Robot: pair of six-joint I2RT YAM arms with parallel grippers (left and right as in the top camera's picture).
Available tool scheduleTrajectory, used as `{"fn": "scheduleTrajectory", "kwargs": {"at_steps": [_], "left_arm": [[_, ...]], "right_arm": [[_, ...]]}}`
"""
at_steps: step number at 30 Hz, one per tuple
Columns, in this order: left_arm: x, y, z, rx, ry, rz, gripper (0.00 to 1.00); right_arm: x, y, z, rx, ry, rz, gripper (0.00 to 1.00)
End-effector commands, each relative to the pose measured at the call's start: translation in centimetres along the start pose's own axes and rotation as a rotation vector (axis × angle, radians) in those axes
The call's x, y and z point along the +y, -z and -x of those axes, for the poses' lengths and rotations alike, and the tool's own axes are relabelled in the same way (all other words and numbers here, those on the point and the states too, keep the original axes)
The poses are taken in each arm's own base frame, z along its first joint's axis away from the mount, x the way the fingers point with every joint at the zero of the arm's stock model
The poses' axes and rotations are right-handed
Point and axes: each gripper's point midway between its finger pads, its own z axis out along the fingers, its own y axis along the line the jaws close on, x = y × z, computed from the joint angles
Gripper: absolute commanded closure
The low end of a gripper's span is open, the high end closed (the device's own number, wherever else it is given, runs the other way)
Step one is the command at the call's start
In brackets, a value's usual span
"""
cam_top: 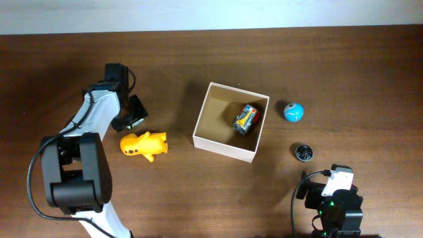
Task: Pack container
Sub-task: 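Release the truck, move the left gripper to the Rubik's cube, grasp, then carry the Rubik's cube with the left gripper into the box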
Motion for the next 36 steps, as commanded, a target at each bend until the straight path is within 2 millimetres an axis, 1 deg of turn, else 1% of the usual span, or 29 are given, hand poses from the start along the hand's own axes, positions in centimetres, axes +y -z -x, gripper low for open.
{"fn": "scheduleTrajectory", "kwargs": {"at_steps": [1, 3, 6, 9, 11, 14, 17, 19, 20, 22, 25, 28, 33, 36], "left_arm": [[-1.2, 0.6, -0.1, 0.006, -0.117, -0.053, 0.49], [-2.1, 1.5, 0.1, -0.008, -0.177, -0.085, 0.49], [-3.8, 4.3, 0.7, -0.071, -0.299, -0.121, 0.49], [-6.1, 8.1, 1.3, -0.170, -0.430, -0.164, 0.51], [-8.0, 11.0, 1.1, -0.241, -0.516, -0.197, 0.53], [-10.9, 15.5, -0.1, -0.342, -0.627, -0.252, 0.54], [-13.5, 19.3, -2.4, -0.410, -0.701, -0.319, 0.54], [-15.0, 20.8, -4.2, -0.429, -0.750, -0.355, 0.54], [-15.6, 21.1, -5.0, -0.428, -0.772, -0.367, 0.54], [-16.7, 21.3, -6.9, -0.410, -0.820, -0.383, 0.53], [-18.0, 20.2, -9.5, -0.360, -0.882, -0.389, 0.53], [-19.2, 18.3, -11.7, -0.303, -0.938, -0.382, 0.54], [-21.5, 14.3, -15.0, -0.210, -1.024, -0.367, 0.53], [-22.5, 12.3, -15.6, -0.200, -1.046, -0.341, 0.54]], "right_arm": [[-0.1, -0.1, -0.2, 0.000, -0.007, -0.004, 0.01], [-0.1, -0.1, -0.2, -0.001, -0.007, -0.004, 0.01], [-0.1, -0.1, -0.2, -0.001, -0.007, -0.004, 0.01], [-0.1, -0.1, -0.2, 0.000, -0.007, -0.004, 0.01], [-0.1, -0.1, -0.2, 0.000, -0.007, -0.004, 0.01], [-0.1, -0.1, -0.2, 0.000, -0.007, -0.004, 0.01], [-0.1, -0.1, -0.2, 0.000, -0.007, -0.004, 0.01], [-0.1, -0.1, -0.2, 0.000, -0.007, -0.004, 0.01], [-0.1, -0.1, -0.2, -0.001, -0.007, -0.004, 0.01], [-0.1, -0.1, -0.2, 0.000, -0.007, -0.004, 0.01], [-0.1, -0.1, -0.2, -0.001, -0.007, -0.004, 0.02], [-0.1, -0.1, -0.2, 0.000, -0.007, -0.004, 0.01], [-0.1, -0.1, -0.2, 0.000, -0.007, -0.004, 0.01], [-0.1, -0.1, -0.2, 0.000, -0.007, -0.004, 0.01]]}}
